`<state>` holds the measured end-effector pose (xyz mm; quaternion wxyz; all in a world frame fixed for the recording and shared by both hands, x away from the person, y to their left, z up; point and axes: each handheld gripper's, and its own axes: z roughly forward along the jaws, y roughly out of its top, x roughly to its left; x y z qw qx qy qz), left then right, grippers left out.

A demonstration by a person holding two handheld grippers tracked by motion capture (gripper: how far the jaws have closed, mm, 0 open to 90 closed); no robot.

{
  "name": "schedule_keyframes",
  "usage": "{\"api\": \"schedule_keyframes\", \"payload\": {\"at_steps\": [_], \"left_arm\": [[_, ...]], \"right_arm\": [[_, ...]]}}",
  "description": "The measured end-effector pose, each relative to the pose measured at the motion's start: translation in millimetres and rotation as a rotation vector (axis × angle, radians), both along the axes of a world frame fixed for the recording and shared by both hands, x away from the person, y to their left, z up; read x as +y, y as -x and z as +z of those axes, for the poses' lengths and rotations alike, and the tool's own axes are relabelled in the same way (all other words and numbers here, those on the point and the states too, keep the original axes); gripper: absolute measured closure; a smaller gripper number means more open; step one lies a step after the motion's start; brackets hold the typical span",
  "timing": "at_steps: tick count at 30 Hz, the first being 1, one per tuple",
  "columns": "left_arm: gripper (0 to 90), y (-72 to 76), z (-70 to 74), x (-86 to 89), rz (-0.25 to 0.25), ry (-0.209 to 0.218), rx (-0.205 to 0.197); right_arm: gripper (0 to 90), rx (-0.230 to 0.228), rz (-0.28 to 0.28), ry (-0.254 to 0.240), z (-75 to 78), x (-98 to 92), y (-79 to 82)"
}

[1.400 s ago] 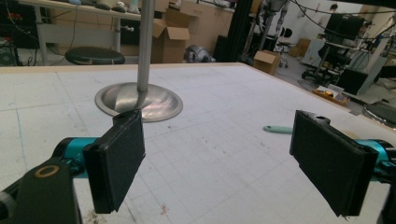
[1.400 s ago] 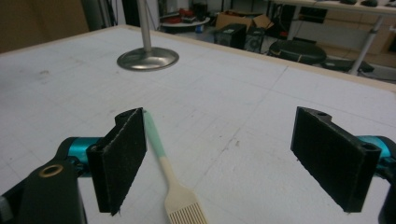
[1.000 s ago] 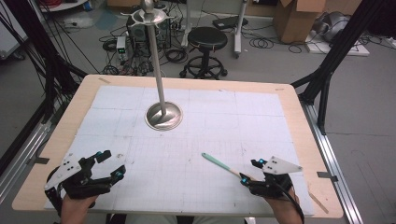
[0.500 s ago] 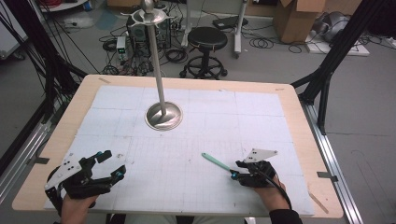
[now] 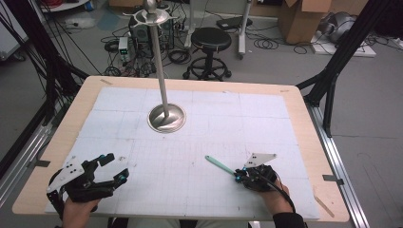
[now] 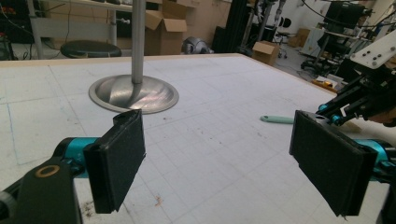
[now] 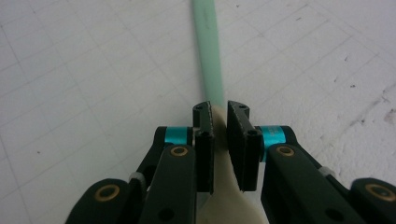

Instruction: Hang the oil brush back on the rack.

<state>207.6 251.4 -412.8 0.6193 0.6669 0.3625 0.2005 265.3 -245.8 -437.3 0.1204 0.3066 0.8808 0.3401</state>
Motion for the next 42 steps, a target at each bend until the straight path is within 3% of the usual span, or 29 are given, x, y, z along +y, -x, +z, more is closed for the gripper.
{"api": "schedule_keyframes", "payload": {"at_steps": [3, 7, 15, 16, 17, 23, 30, 32, 34, 39, 42], "left_arm": [[18.8, 0.2, 0.0, -0.4, -0.005, 0.001, 0.000], [18.8, -0.1, -0.1, -0.9, -0.002, -0.007, -0.001], [18.8, 0.4, -0.3, -2.2, -0.011, -0.016, 0.001], [18.9, 0.5, -0.3, -1.9, -0.011, -0.016, 0.000], [18.9, 0.6, -0.2, -1.6, -0.012, -0.017, 0.000], [21.3, 1.0, -0.1, -3.1, -0.031, -0.008, 0.002], [22.4, 1.6, 6.6, -11.9, -0.111, 0.048, 0.002], [21.5, 2.5, 12.7, -17.9, -0.155, 0.075, -0.008], [21.4, 2.2, 18.8, -24.1, -0.193, 0.081, -0.017], [21.0, 0.5, 27.1, -40.1, -0.300, 0.099, 0.001], [25.5, -0.5, 30.5, -50.6, -0.365, 0.099, 0.004]], "right_arm": [[82.5, -0.017, 0.007, 0.029, 1.7, 3.3, 1.7], [82.6, -0.031, 0.015, 0.027, 4.5, 6.4, 3.8], [82.8, -0.066, 0.017, -0.042, 14.5, 5.5, 9.0], [82.8, -0.069, 0.014, -0.081, 16.9, 3.0, 10.0], [82.8, -0.069, 0.014, -0.081, 16.9, 3.0, 10.0], [82.8, -0.088, 0.033, -0.190, 25.5, -1.4, 12.3], [82.7, -0.098, 0.091, -0.285, 34.2, 4.6, 17.4], [82.7, -0.099, 0.129, -0.332, 39.1, 8.3, 20.5], [82.6, -0.106, 0.143, -0.348, 40.9, 9.3, 21.1], [82.6, -0.126, 0.194, -0.443, 52.1, 12.3, 25.7], [82.6, -0.135, 0.226, -0.483, 58.0, 14.5, 28.0]]}}
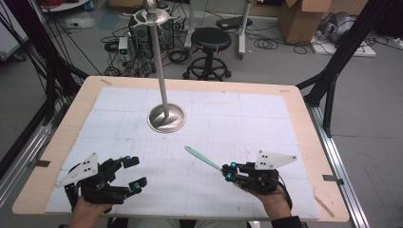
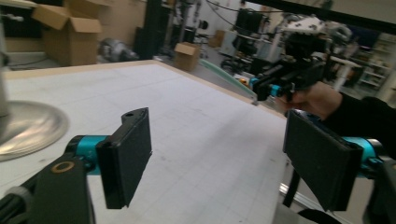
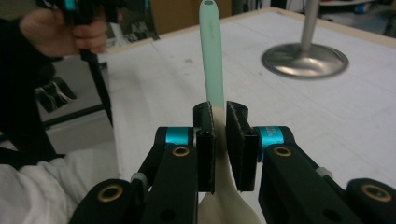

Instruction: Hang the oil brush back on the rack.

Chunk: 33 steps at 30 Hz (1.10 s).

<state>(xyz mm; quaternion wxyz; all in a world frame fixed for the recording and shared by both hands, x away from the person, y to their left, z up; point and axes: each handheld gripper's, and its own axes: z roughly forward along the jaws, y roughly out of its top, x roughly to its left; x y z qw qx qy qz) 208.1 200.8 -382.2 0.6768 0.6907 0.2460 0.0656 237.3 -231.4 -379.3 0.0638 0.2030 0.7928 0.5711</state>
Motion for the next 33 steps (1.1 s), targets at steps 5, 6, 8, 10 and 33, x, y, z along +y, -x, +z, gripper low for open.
{"api": "schedule_keyframes", "payload": {"at_steps": [5, 6, 8, 10, 33], "left_arm": [[27.2, -6.7, 9.3, -19.5, -0.074, 0.021, -0.010], [27.4, -8.3, 11.3, -23.2, -0.091, 0.024, -0.013], [27.7, -10.6, 15.1, -31.1, -0.127, 0.042, -0.011], [27.3, -12.3, 18.5, -38.4, -0.169, 0.054, -0.022], [55.5, -18.8, 31.8, -70.6, -0.272, 0.109, -0.069]], "right_arm": [[82.6, -0.016, 0.070, -0.044, 8.0, 8.7, 5.4], [82.6, -0.021, 0.087, -0.054, 9.6, 10.9, 6.4], [82.5, -0.025, 0.120, -0.075, 12.8, 15.4, 9.1], [82.5, -0.032, 0.143, -0.089, 15.7, 19.3, 11.5], [82.4, -0.045, 0.220, -0.154, 21.0, 32.3, 16.9]]}}
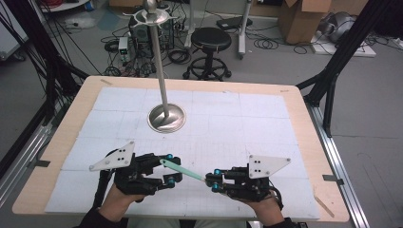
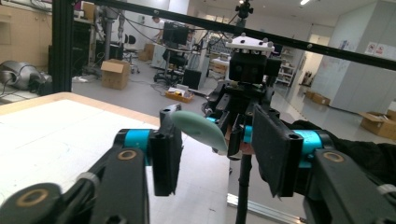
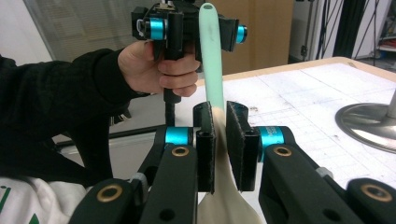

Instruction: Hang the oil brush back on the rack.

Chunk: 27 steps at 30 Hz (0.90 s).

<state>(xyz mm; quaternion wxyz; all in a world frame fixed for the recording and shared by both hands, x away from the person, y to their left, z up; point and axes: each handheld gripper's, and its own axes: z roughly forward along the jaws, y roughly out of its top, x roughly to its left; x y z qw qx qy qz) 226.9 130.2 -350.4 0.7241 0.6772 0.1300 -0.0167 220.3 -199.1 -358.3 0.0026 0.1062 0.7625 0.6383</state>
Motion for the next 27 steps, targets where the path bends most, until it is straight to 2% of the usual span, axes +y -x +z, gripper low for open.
{"api": "schedule_keyframes", "payload": {"at_steps": [10, 16, 21, 22, 24, 27], "left_arm": [[71.0, 1.0, 2.2, 1.8, -0.020, 0.019, -0.027], [74.6, 2.9, 6.3, 1.1, -0.047, 0.020, -0.025], [75.5, 5.9, 11.8, -0.6, -0.043, -0.006, -0.038], [75.5, 6.5, 13.2, -0.9, -0.042, -0.019, -0.040], [75.6, 7.7, 15.4, -2.1, -0.033, -0.043, -0.041], [75.8, 8.6, 17.5, -3.2, -0.019, -0.087, -0.036]], "right_arm": [[82.0, 0.022, 0.035, -0.030, -2.6, 0.7, -1.5], [81.8, 0.028, 0.052, -0.020, -4.1, 3.9, -1.4], [79.8, 0.028, 0.058, -0.007, -4.4, 6.2, -0.4], [75.6, 0.029, 0.052, -0.007, -4.4, 6.7, -0.2], [60.6, 0.034, 0.029, -0.010, -3.8, 7.8, -0.4], [53.0, 0.011, -0.009, 0.010, -1.1, 10.3, 2.0]]}}
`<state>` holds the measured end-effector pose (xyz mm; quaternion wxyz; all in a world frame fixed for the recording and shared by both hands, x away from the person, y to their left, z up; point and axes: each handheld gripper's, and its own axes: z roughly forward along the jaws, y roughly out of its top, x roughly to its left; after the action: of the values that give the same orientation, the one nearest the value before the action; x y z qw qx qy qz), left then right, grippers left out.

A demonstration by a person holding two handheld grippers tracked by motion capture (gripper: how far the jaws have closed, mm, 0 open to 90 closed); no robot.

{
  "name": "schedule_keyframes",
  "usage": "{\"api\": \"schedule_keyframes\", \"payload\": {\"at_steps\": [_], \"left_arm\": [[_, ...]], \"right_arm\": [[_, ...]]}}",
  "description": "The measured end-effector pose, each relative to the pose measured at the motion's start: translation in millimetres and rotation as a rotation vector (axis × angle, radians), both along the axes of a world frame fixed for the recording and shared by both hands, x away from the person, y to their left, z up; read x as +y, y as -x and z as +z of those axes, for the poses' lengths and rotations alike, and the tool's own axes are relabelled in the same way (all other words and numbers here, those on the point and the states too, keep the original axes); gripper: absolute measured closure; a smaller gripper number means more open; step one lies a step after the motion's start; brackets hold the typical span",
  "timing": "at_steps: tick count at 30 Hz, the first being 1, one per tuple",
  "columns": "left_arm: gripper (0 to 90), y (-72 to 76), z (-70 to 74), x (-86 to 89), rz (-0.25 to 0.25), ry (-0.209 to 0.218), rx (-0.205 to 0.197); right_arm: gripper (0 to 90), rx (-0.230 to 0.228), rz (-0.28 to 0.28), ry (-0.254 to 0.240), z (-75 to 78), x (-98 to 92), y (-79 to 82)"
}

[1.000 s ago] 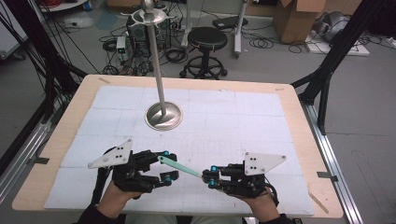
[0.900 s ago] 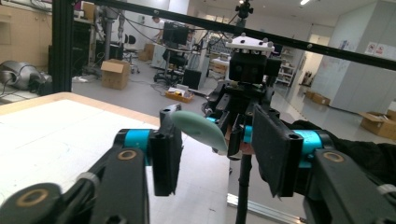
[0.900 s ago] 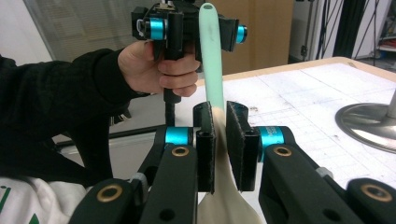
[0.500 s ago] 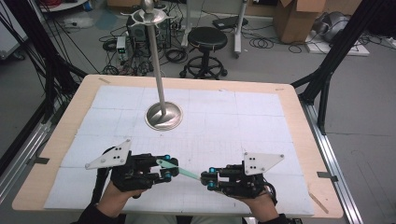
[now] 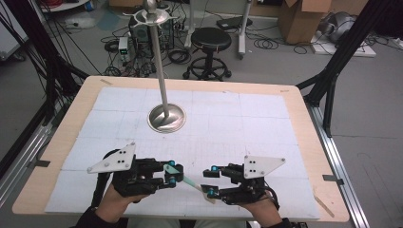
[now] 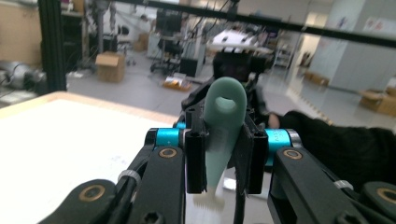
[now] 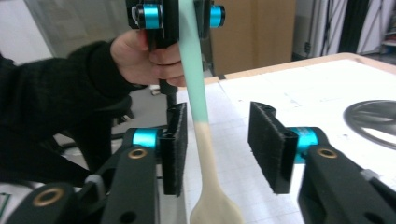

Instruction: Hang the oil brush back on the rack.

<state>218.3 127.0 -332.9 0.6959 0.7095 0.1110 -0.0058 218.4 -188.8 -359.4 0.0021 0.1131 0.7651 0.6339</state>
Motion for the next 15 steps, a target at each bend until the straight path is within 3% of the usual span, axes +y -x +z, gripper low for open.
{"api": "schedule_keyframes", "payload": {"at_steps": [7, 15], "left_arm": [[75.9, 0.7, 5.9, -1.2, 0.031, -0.069, 0.008], [75.9, 1.2, 21.9, -3.5, 0.050, -0.121, 0.014]], "right_arm": [[44.2, -0.043, -0.031, 0.087, 4.0, 15.2, 5.6], [41.8, -0.061, -0.030, 0.135, 6.8, 36.3, 5.8]]}}
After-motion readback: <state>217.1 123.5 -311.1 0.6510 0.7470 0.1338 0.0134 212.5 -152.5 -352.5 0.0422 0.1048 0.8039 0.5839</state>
